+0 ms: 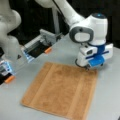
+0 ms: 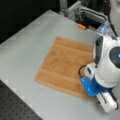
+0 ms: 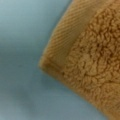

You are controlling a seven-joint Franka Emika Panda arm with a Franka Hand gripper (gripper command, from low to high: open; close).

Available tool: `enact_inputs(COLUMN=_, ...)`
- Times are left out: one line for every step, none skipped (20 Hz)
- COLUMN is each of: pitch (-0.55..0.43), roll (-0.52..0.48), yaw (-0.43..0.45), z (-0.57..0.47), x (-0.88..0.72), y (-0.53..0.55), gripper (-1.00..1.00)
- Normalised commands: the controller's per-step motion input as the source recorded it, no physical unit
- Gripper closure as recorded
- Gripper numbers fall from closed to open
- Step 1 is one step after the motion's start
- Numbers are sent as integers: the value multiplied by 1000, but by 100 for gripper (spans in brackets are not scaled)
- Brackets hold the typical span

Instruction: Folding a towel twice

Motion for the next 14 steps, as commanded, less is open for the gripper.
enact_inputs(pitch=1, roll=-373, yaw=28, z=-96, x=193, y=71, gripper=-100)
enact_inputs(pitch=0, roll=-364, yaw=41, z=-82, x=192, y=65, gripper=-100)
enact_inputs(pitch=-1, roll=-356, yaw=46, z=-71, x=186, y=56, gripper=-100)
enact_inputs(pitch=-5, roll=-347, yaw=46, z=-62, x=180, y=51, gripper=-100)
enact_inputs(pitch=-7, roll=-332, yaw=63, z=-59, x=172, y=43, gripper=-100)
enact_inputs(pitch=-11, roll=-323, yaw=74, z=-61, x=162, y=38, gripper=-100)
enact_inputs(pitch=-13, roll=-315, yaw=88, z=-62, x=153, y=34, gripper=-100)
enact_inputs(pitch=-14, roll=-312, yaw=93, z=-61, x=148, y=37, gripper=-100)
enact_inputs(pitch=-15, roll=-309, yaw=97, z=-58, x=144, y=44, gripper=-100)
enact_inputs(pitch=-17, roll=-308, yaw=101, z=-54, x=141, y=53, gripper=-100)
enact_inputs(pitch=-19, roll=-307, yaw=126, z=-52, x=143, y=56, gripper=-100)
enact_inputs(pitch=-20, roll=-306, yaw=134, z=-50, x=144, y=60, gripper=-100)
enact_inputs(pitch=-26, roll=-299, yaw=139, z=-50, x=146, y=61, gripper=-100)
enact_inputs(pitch=-30, roll=-294, yaw=138, z=-55, x=147, y=63, gripper=-100)
